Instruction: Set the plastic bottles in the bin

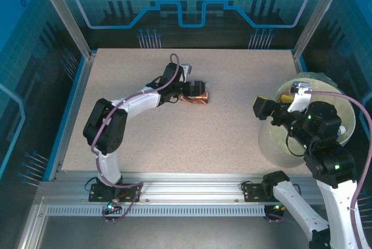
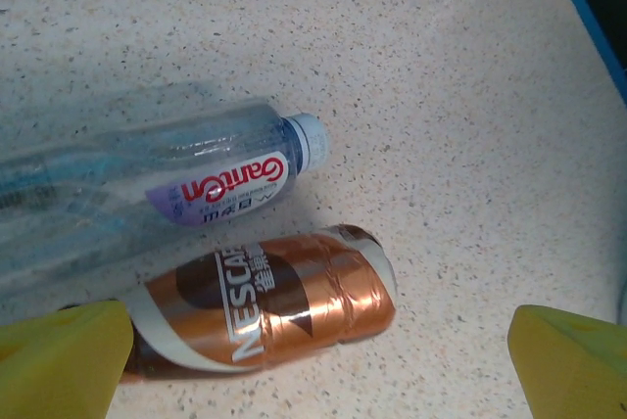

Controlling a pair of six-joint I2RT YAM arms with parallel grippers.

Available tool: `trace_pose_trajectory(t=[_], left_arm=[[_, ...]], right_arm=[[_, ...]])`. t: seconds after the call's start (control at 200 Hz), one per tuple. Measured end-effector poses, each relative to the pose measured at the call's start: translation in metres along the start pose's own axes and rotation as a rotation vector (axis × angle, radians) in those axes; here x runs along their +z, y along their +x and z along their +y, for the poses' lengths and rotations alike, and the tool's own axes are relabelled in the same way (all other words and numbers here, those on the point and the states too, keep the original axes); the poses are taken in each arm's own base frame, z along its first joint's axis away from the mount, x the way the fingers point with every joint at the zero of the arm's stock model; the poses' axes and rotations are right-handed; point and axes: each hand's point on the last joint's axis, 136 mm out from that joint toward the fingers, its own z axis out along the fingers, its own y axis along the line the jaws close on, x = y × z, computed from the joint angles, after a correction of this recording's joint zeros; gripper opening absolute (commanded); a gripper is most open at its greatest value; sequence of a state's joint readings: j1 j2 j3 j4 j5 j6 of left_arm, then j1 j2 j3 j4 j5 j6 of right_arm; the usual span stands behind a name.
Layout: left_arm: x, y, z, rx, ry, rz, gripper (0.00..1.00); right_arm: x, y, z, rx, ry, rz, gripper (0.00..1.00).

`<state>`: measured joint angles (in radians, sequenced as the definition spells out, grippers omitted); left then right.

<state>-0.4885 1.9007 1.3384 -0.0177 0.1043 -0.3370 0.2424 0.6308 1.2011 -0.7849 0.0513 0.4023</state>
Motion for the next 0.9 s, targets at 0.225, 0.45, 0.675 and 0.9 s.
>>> trace_pose_trajectory(t=[0.225, 0.45, 0.675, 0.9], left_arm=[[0.022, 0.017, 0.003, 0.047, 0.026, 0.066, 0.99], [0.038, 0.033, 0.012, 0.073, 0.01, 0.117, 0.99], [0.04, 0.043, 0.001, 0.096, 0.034, 0.154, 0.99], [0.039, 0.083, -0.007, 0.139, 0.033, 0.265, 0.99]], right_arm=[[0.0, 0.0, 0.0, 0.0, 0.001, 0.0, 1.0], [0.0, 0.0, 0.0, 0.0, 0.001, -0.001, 1.0], [-0.002, 0.0, -0.003, -0.003, 0.017, -0.004, 1.0], [-0.004, 0.002, -0.005, -0.003, 0.022, -0.008, 1.0]])
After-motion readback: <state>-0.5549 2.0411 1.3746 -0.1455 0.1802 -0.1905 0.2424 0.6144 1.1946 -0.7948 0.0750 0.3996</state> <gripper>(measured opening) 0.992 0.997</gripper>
